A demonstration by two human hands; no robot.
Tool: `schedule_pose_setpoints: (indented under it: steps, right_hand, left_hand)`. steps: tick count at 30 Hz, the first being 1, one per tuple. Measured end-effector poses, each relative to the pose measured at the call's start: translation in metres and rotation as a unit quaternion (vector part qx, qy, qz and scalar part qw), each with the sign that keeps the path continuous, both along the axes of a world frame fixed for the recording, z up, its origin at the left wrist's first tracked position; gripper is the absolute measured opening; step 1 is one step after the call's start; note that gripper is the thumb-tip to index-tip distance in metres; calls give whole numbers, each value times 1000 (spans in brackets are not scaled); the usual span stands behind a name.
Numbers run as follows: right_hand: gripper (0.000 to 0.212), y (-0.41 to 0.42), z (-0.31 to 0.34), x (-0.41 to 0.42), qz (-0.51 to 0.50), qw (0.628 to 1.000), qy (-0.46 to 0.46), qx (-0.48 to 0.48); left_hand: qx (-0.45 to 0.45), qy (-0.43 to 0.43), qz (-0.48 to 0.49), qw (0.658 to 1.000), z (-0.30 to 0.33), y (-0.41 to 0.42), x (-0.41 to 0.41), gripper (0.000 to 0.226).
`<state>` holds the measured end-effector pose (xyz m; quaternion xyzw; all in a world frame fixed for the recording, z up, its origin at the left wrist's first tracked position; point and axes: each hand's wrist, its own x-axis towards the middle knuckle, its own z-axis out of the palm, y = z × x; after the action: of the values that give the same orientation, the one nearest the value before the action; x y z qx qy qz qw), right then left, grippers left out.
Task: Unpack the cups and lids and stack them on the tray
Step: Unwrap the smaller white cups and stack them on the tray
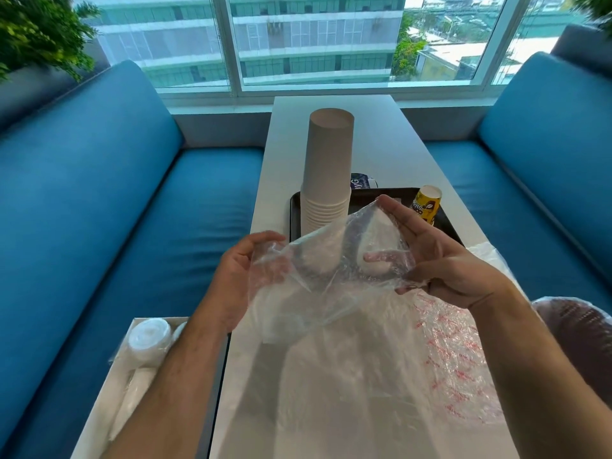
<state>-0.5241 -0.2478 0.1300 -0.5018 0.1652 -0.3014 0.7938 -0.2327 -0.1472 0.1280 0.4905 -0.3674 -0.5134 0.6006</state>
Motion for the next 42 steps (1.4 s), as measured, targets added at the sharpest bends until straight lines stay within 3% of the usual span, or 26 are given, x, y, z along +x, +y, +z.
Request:
schedule_pose_setpoints:
  steps: [4, 6, 11, 14, 18, 22, 25, 28, 33, 36, 39, 42]
  right_hand:
    - [110, -2, -1, -9, 25, 1000, 7, 6]
    - [110, 0, 0, -11, 11, 1000, 25, 4]
    - [110, 8, 4, -9, -22, 999, 30, 13]
    - [113, 9, 4, -6, -40, 999, 30, 11]
    - [115, 10, 6, 0, -69, 997, 43, 7]
    - [92, 12, 8, -2, -80, 994, 76, -6]
    - [70, 14, 9, 1, -87, 983, 147, -62]
    - [79, 14, 9, 2, -89, 966, 210, -123]
    - [98, 12, 13, -8, -67, 972, 203, -96]
    - [90, 13, 15, -7, -86, 975, 189, -85]
    - [74, 18, 15, 4, -96, 962, 215, -139]
    - [76, 22, 14, 10, -119, 939, 265, -182]
  left_hand:
    - [-29, -38, 76, 996, 6, -2, 8, 16]
    - [-29, -57, 107, 992, 6, -1, 14, 23]
    - [-23, -1, 109, 994, 5, 3, 24, 6]
    - [4, 97, 22, 995, 3, 12, 22, 38]
    - [-2, 31, -46, 998, -4, 23, 11, 81]
    - [-16, -45, -54, 997, -7, 26, 9, 66]
    - [1, -37, -93, 995, -5, 27, 14, 79]
    - [13, -55, -131, 990, 0, 28, 22, 92]
    - [33, -88, -184, 978, 11, 30, 35, 105]
    - [37, -77, -198, 977, 14, 29, 38, 109]
    - [31, -90, -209, 973, 16, 28, 38, 114]
    - [25, -101, -216, 971, 17, 28, 38, 119]
